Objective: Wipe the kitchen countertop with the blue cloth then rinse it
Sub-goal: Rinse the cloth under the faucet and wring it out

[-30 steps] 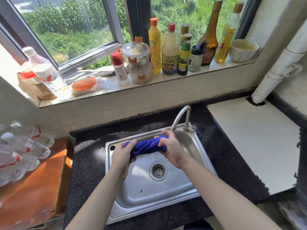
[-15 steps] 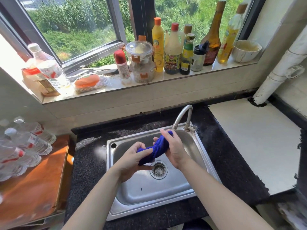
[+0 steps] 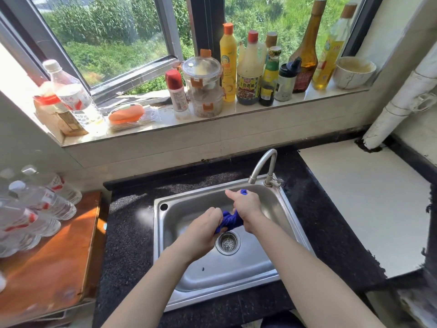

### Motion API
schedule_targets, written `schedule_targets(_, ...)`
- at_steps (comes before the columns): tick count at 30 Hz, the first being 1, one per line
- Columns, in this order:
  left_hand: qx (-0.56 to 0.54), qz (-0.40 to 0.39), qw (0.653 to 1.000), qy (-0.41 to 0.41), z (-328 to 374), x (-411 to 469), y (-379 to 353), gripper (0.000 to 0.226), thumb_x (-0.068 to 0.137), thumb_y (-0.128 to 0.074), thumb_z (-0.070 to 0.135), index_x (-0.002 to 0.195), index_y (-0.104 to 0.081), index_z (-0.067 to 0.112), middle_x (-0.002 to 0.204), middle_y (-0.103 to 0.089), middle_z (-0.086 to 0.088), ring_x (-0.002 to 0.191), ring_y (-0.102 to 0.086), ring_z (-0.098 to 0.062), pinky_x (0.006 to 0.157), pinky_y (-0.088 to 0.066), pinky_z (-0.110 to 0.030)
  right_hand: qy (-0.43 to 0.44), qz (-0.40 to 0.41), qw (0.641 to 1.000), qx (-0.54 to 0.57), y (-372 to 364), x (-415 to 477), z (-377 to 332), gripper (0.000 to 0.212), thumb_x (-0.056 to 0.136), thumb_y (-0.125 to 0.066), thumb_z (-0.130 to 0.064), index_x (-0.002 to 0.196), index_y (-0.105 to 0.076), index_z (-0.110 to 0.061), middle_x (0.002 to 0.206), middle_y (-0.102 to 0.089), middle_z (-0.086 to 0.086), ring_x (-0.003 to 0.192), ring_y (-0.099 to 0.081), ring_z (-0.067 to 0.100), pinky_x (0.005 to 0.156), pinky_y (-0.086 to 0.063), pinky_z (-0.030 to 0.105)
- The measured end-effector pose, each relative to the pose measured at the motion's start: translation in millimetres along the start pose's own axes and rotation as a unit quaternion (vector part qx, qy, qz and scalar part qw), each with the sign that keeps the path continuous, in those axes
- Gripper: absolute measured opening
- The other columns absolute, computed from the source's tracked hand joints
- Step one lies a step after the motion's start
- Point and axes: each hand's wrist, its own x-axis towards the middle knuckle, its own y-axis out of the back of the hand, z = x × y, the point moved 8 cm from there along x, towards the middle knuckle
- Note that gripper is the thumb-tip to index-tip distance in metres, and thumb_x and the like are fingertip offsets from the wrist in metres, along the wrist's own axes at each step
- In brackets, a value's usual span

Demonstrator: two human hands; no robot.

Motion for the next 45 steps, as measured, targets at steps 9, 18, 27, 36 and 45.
schedule_targets(9,0.145,0.040,0.984,-0.099,20.8,-3.9,-19.2,0.041,0.080,-0.065,0.000,0.083,-0.031,0.023,0.077,-0.049,-0.003,0.063,-0.044,-0.023,0.049,-0.034,-0.034,-0.087,0.094,0.992,0.002,22.1,12.6,25.4,0.018,0.081,-0.073,-0.016,0.083,-0.057,-0.008,0.082,-0.056,0.008,0.068,-0.051,0.024,0.065,-0.047,0.034)
schedule_targets(18,-0.247,0.039,0.953,0.172,-27.4,-17.4,4.0,0.040,0.082,-0.074,0.032,0.080,-0.035,0.024,0.068,-0.052,0.008,0.060,-0.042,-0.014,0.060,-0.039,-0.028,0.024,-0.135,0.991,0.006,3.6,2.0,-1.6,0.041,0.085,-0.077,-0.024,0.063,-0.043,-0.020,0.060,-0.042,0.004,0.057,-0.046,0.021,0.057,-0.045,0.029)
schedule_targets(27,-0.660,-0.058,0.688,0.297,-11.8,-20.9,-5.1,0.026,0.084,-0.078,0.015,0.091,-0.053,0.012,0.095,-0.066,-0.016,0.077,-0.067,-0.029,0.065,-0.058,-0.042,0.041,-0.222,0.960,0.167,-11.4,-22.0,-32.7,0.028,0.094,-0.068,-0.022,0.073,-0.054,-0.010,0.067,-0.058,0.005,0.068,-0.063,0.020,0.089,-0.052,0.042)
schedule_targets(36,-0.579,-0.216,0.728,0.296,20.6,-24.8,-17.6,0.037,0.079,-0.075,0.010,0.110,-0.055,0.007,0.086,-0.063,-0.004,0.066,-0.058,-0.009,0.058,-0.046,-0.022,0.046,-0.265,0.951,0.153,-26.9,-37.6,-36.8,0.029,0.098,-0.062,-0.024,0.076,-0.050,-0.011,0.071,-0.056,0.004,0.077,-0.068,0.026,0.073,-0.058,0.037)
schedule_targets(45,-0.285,-0.247,0.889,0.261,1.0,-21.9,-30.7,0.009,0.096,-0.055,0.019,0.093,-0.046,0.019,0.073,-0.049,-0.004,0.061,-0.057,-0.021,0.061,-0.055,-0.035,-0.010,-0.076,0.995,0.064,-9.8,-6.3,1.2,0.050,0.095,-0.066,-0.019,0.063,-0.028,-0.022,0.050,-0.026,-0.003,0.040,-0.022,0.013,0.040,-0.024,0.024)
